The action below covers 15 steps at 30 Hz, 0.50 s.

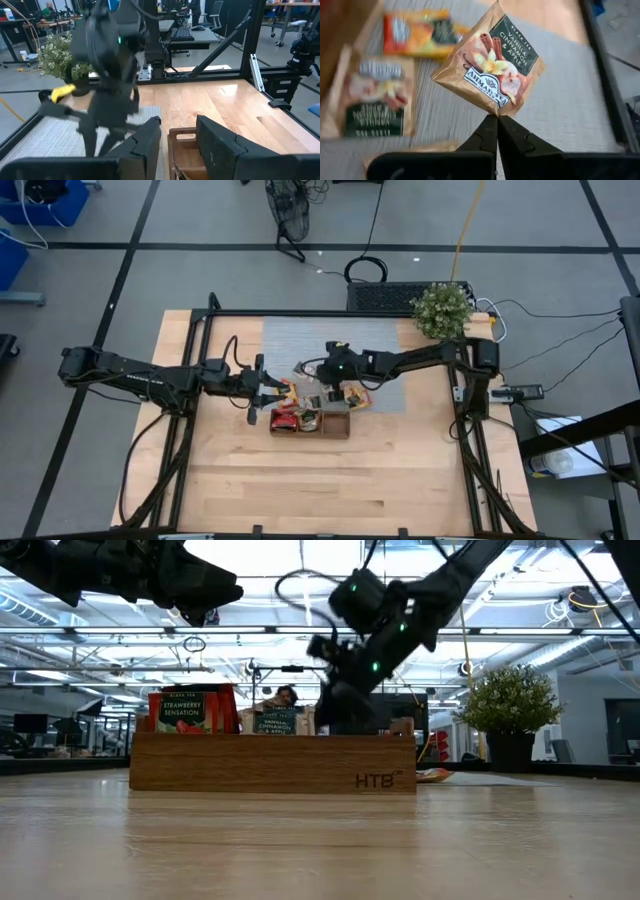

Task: Pick & Place Tea
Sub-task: Put the brown tea bag into the middle section of the wooden organizer

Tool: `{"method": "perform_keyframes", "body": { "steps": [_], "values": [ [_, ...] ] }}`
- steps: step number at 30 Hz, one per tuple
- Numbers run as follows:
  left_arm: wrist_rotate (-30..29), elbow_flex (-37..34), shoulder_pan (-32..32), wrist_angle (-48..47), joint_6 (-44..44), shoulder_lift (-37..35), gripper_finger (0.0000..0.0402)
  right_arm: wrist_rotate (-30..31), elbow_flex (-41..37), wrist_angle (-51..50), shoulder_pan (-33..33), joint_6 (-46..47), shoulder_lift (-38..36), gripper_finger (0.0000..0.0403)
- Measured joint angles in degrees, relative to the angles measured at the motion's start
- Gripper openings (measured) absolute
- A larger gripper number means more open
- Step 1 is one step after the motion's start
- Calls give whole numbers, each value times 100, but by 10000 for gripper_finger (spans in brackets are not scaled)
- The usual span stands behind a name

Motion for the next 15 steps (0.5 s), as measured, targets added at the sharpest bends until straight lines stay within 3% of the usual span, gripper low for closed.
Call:
{"method": "perform_keyframes", "body": {
  "steps": [4, 8, 10, 15],
  "values": [
    [0, 0, 1, 0, -2, 0, 134, -6, -21, -145, -4, 428, -430, 0],
    [0, 0, 0, 0, 0, 0, 134, 39, -519, 353, -7, 603, -816, 0],
    [0, 0, 1, 7, -4, 0, 134, 388, -961, 1078, 84, 331, -944, 0],
    [-110, 0, 1, 471, 9, -2, 134, 1534, -2143, 3682, 535, -1379, -909, 0]
  ]
}}
